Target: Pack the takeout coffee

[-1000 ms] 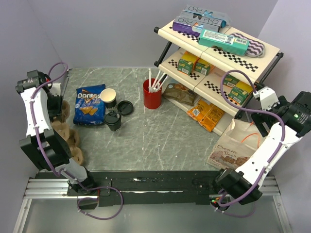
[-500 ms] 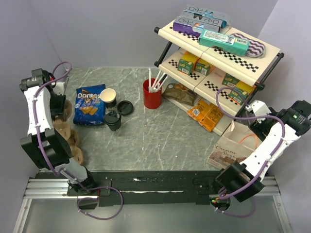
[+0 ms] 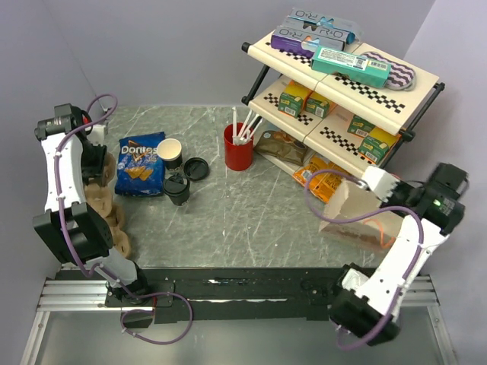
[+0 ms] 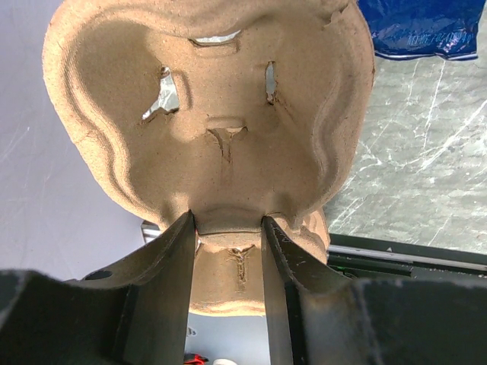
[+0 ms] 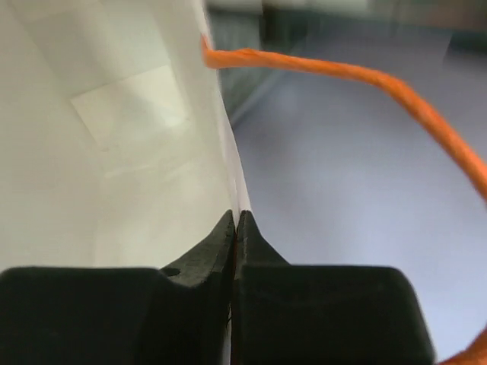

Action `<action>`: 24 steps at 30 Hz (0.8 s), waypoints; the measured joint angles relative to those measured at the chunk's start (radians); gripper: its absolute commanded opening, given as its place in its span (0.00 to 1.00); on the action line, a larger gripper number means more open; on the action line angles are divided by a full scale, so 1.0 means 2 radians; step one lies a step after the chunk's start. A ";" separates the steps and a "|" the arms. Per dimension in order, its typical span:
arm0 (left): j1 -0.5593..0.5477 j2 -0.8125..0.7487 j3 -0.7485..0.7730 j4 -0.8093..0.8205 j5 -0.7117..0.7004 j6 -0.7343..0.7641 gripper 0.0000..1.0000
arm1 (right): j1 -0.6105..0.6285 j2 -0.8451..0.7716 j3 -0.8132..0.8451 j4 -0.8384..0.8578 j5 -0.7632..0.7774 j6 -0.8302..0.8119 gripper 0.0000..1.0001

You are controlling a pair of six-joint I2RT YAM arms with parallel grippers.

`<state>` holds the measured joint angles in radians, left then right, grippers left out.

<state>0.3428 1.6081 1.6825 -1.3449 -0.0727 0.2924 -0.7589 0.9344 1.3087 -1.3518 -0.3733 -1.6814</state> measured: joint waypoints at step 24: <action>-0.043 0.000 0.035 -0.004 0.044 0.009 0.01 | 0.587 0.095 0.086 0.013 -0.080 0.383 0.00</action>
<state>0.2573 1.6077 1.7527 -1.3533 0.0151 0.3107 0.4145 1.1248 1.4811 -1.3258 -0.5343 -0.9157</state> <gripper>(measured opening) 0.405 0.026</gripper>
